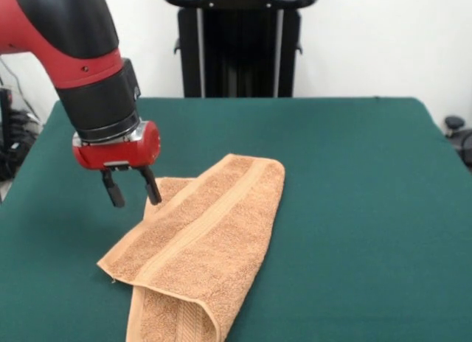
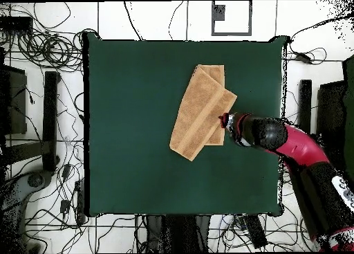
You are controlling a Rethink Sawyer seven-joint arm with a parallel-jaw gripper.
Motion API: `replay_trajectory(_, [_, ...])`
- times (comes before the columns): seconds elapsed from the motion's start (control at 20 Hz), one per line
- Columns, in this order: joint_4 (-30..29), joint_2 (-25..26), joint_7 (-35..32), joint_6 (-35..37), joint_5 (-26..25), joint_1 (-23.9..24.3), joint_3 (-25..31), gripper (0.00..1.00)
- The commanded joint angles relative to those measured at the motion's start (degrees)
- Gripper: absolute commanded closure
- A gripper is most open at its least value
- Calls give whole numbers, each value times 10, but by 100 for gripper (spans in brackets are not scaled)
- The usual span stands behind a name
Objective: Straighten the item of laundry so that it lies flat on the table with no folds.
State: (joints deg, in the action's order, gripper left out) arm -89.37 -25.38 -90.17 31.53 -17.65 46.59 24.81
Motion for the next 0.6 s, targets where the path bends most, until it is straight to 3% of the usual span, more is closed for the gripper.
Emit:
replay_trajectory(0.05, [-33, 57, 49, -30, -41, -14, 56, 0])
replay_trajectory(0.6, [-25, 87, 46, -47, -58, -4, 69, 0])
